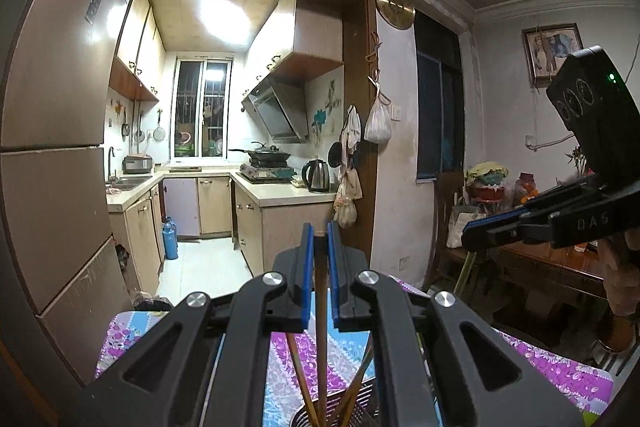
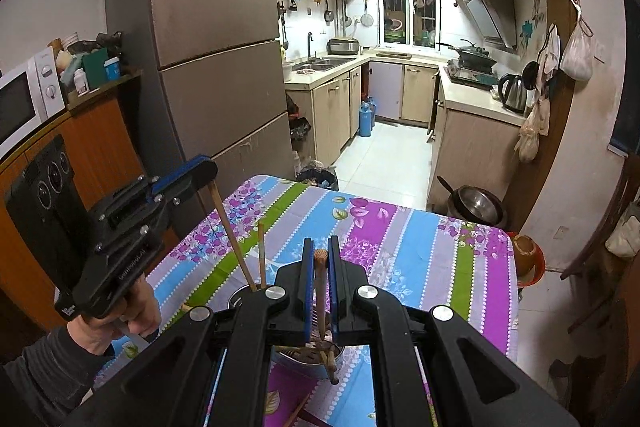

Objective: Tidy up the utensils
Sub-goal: 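Open both tools and withdraw them from the holder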

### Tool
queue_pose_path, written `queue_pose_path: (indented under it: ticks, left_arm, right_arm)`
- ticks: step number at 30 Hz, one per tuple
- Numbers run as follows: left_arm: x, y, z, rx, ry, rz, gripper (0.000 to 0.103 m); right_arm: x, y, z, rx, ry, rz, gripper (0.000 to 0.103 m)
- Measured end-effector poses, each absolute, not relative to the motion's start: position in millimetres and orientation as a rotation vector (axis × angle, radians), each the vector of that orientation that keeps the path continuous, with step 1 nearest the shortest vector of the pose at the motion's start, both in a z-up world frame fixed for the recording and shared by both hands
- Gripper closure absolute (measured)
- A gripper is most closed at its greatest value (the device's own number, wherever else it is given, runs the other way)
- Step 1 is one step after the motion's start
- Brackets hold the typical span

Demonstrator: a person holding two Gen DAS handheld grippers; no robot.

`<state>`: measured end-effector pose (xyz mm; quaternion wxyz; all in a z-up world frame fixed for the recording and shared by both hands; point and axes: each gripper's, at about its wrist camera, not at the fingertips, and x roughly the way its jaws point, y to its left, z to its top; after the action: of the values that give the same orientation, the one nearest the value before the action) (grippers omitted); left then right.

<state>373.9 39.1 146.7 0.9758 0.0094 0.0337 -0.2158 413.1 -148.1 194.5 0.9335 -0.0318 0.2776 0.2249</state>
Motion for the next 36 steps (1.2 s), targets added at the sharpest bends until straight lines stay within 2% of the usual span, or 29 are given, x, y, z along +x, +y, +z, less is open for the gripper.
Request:
queue_pose_path:
  ticks: [12,13,14,15,16,21,24,26,27,30,36]
  left_arm:
    - [385,37,142,0.023,0.099,-0.418,0.096]
    - [387,38,141,0.021,0.102,-0.413,0.091]
    - [388,40,141,0.012,0.104,-0.404,0.076]
    - [387,42,141,0.005,0.101,-0.396,0.068]
    - [386,45,142,-0.003,0.097,-0.386,0.063]
    - [364,67,151,-0.029,0.075,-0.331,0.060]
    - [323,86,153,-0.049,0.051,-0.296,0.052]
    - [288,94,143,-0.043,0.052,-0.306,0.041]
    - [267,95,131,-0.025,0.069,-0.302,0.040]
    - [217,88,83,0.009,0.178,-0.354,0.039]
    - [151,61,-27,0.010,0.399,-0.437,0.038]
  right_arm:
    - [426,-146,182,-0.058,0.602,0.471,0.095]
    - [427,-147,181,-0.055,0.598,0.465,0.093]
    - [427,-148,182,-0.050,0.594,0.465,0.084]
    - [426,-150,183,-0.044,0.587,0.464,0.076]
    - [424,-151,185,-0.040,0.579,0.461,0.074]
    - [395,-170,201,-0.004,0.493,0.452,0.072]
    - [348,-187,205,-0.016,0.400,0.447,0.069]
    - [311,-200,197,-0.023,0.341,0.438,0.063]
    - [296,-204,190,-0.026,0.322,0.433,0.061]
    - [233,-218,146,-0.041,0.250,0.390,0.054]
    - [148,-218,34,0.016,0.251,0.332,0.054]
